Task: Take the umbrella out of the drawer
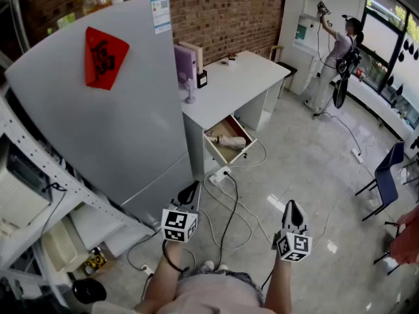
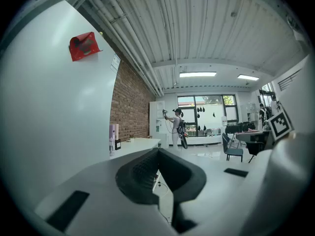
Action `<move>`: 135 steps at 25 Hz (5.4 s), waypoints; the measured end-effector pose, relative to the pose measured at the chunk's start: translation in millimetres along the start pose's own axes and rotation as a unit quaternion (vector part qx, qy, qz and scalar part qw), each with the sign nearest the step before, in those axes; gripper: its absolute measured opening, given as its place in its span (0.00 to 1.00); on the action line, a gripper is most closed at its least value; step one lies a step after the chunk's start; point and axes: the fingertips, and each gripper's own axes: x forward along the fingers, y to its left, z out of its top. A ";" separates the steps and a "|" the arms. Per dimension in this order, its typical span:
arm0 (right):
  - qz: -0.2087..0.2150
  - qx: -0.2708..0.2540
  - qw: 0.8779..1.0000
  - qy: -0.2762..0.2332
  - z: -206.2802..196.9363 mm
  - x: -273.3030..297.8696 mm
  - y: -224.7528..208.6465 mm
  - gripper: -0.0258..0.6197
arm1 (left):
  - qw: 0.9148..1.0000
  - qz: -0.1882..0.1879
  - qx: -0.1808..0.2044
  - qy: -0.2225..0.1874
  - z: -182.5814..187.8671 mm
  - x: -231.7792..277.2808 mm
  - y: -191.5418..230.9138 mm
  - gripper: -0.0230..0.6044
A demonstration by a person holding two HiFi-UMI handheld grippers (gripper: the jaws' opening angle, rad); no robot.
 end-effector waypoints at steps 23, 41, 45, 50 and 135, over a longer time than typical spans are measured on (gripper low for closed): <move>0.023 0.020 1.000 -0.002 -1.1 5.5 3.4 0.07 | 1.000 -0.005 -0.008 0.007 -6.9 7.3 -4.5 0.08; 0.029 0.033 0.999 -0.010 -3.7 0.8 7.9 0.07 | 0.998 -0.033 -0.043 -0.018 -2.8 4.0 -7.5 0.18; 0.027 0.033 0.999 -0.011 -5.6 0.8 11.4 0.07 | 0.998 -0.049 -0.044 -0.024 -3.2 2.8 -9.0 0.33; 0.025 0.037 0.999 -0.012 -4.9 -0.2 14.6 0.07 | 0.997 -0.062 -0.022 -0.035 1.3 1.3 -12.8 0.55; 0.235 0.056 0.966 0.097 -57.7 613.8 -101.1 0.07 | 0.990 0.120 -0.045 0.052 -29.4 519.2 107.9 0.65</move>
